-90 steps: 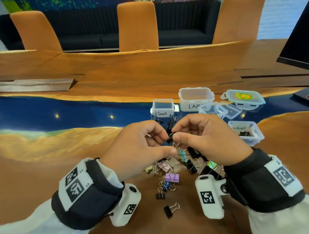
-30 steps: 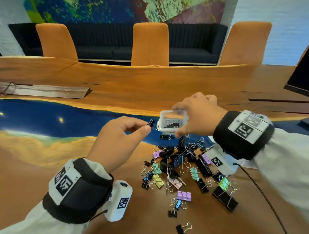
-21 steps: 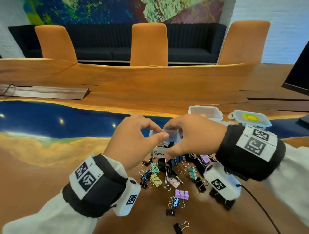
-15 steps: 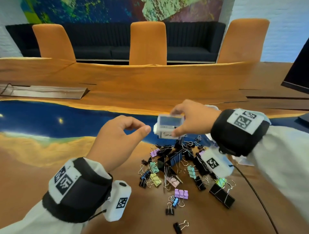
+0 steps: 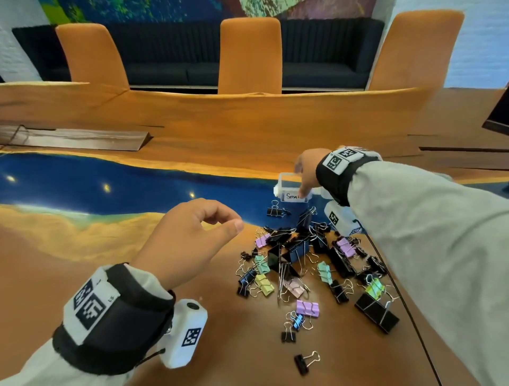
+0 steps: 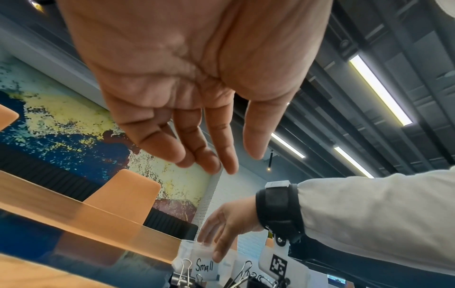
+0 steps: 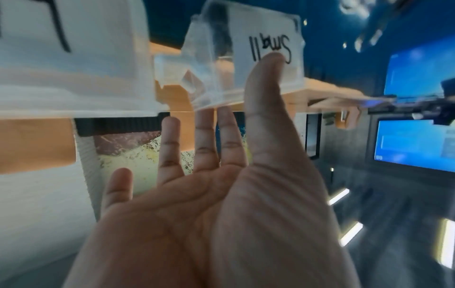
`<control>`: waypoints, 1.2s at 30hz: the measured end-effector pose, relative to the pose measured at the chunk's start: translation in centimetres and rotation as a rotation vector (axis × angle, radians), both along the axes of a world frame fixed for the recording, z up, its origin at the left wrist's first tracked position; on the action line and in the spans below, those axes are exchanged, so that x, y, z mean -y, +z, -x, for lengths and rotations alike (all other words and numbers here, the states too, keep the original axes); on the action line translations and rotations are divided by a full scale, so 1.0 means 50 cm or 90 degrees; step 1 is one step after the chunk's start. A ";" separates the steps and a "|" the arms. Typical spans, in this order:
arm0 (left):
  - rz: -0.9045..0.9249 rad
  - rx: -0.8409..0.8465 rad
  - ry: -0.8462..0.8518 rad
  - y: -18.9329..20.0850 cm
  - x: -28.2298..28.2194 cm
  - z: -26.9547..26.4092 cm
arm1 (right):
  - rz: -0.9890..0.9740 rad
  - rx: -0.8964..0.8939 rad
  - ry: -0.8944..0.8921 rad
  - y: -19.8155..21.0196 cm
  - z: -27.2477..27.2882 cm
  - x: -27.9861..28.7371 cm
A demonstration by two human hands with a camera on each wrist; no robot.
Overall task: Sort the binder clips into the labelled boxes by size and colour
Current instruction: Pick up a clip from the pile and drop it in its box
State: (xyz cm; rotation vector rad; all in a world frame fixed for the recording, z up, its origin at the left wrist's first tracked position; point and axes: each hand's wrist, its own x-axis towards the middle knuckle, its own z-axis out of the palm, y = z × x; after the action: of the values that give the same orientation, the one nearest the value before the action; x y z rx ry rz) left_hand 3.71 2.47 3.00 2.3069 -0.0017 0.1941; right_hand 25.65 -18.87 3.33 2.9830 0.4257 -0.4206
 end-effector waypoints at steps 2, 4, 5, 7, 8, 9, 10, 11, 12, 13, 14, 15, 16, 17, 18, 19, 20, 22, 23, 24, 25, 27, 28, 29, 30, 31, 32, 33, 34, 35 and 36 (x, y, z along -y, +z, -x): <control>-0.002 0.013 0.002 0.000 -0.001 0.000 | -0.005 0.003 -0.008 0.001 0.001 0.003; -0.022 0.009 -0.010 -0.002 0.005 0.002 | -0.031 0.023 -0.011 0.017 0.010 0.011; -0.051 -0.003 -0.022 -0.004 0.009 0.003 | -0.050 0.046 -0.009 0.029 0.020 0.017; -0.141 -0.049 -0.063 -0.013 0.018 0.006 | -0.097 0.107 -0.013 0.053 0.050 0.033; -0.190 -0.080 -0.089 -0.019 0.022 0.006 | -0.133 0.131 -0.021 0.064 0.068 0.042; -0.235 -0.107 -0.112 -0.026 0.025 0.007 | -0.178 0.143 -0.028 0.071 0.087 0.052; -0.272 -0.127 -0.130 -0.032 0.027 0.006 | -0.226 0.145 -0.032 0.075 0.107 0.062; -0.298 -0.144 -0.142 -0.037 0.028 0.007 | -0.277 0.140 -0.030 0.077 0.128 0.072; -0.316 -0.156 -0.150 -0.040 0.031 0.006 | -0.326 0.133 -0.023 0.080 0.152 0.082; -0.333 -0.162 -0.161 -0.043 0.032 0.006 | -0.378 0.127 -0.015 0.081 0.176 0.089; -0.351 -0.167 -0.175 -0.045 0.034 0.004 | -0.428 0.121 -0.010 0.084 0.201 0.097; -0.370 -0.173 -0.191 -0.046 0.037 0.002 | -0.470 0.118 -0.009 0.085 0.224 0.103; -0.385 -0.183 -0.206 -0.047 0.039 -0.001 | -0.502 0.120 -0.008 0.085 0.243 0.108; -0.396 -0.199 -0.217 -0.048 0.041 -0.004 | -0.528 0.120 -0.010 0.082 0.260 0.111; -0.404 -0.215 -0.226 -0.049 0.043 -0.008 | -0.555 0.118 -0.018 0.080 0.275 0.114; -0.411 -0.229 -0.230 -0.051 0.046 -0.011 | -0.583 0.114 -0.026 0.077 0.289 0.115; -0.418 -0.236 -0.231 -0.052 0.049 -0.013 | -0.610 0.110 -0.034 0.073 0.300 0.115; -0.428 -0.247 -0.227 -0.058 0.053 -0.014 | -0.643 0.100 -0.039 0.061 0.320 0.111; -0.428 -0.255 -0.226 -0.061 0.052 -0.015 | -0.653 0.093 -0.035 0.055 0.330 0.108; -0.424 -0.264 -0.225 -0.063 0.050 -0.015 | -0.661 0.086 -0.031 0.047 0.340 0.104; -0.411 -0.273 -0.228 -0.064 0.046 -0.015 | -0.670 0.078 -0.027 0.039 0.350 0.100; -0.340 -0.279 -0.246 -0.058 0.038 -0.013 | -0.686 0.064 -0.018 0.024 0.366 0.097; -0.282 -0.273 -0.259 -0.049 0.036 -0.011 | -0.695 0.055 -0.017 0.019 0.373 0.098; -0.218 -0.266 -0.270 -0.038 0.035 -0.007 | -0.709 0.040 -0.018 0.014 0.378 0.099; -0.159 -0.258 -0.277 -0.025 0.034 -0.004 | -0.729 0.019 -0.019 0.010 0.383 0.101; -0.116 -0.246 -0.282 -0.013 0.034 -0.003 | -0.752 -0.003 -0.017 0.006 0.387 0.102; -0.080 -0.232 -0.285 -0.002 0.036 -0.003 | -0.773 -0.024 -0.011 0.003 0.390 0.102; -0.037 -0.217 -0.283 0.008 0.040 -0.005 | -0.789 -0.043 -0.003 0.000 0.393 0.102; 0.019 -0.204 -0.274 0.015 0.046 -0.006 | -0.802 -0.064 0.005 -0.003 0.396 0.101; 0.081 -0.194 -0.262 0.019 0.054 -0.008 | -0.815 -0.087 0.013 -0.006 0.398 0.099; 0.140 -0.186 -0.250 0.022 0.063 -0.009 | -0.828 -0.109 0.020 -0.009 0.401 0.097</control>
State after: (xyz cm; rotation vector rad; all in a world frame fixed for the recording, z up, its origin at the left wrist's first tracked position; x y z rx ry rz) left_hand 4.15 -0.70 4.09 2.0479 -0.2695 -0.3283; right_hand 5.62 -23.71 2.88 4.1559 1.1132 -0.5349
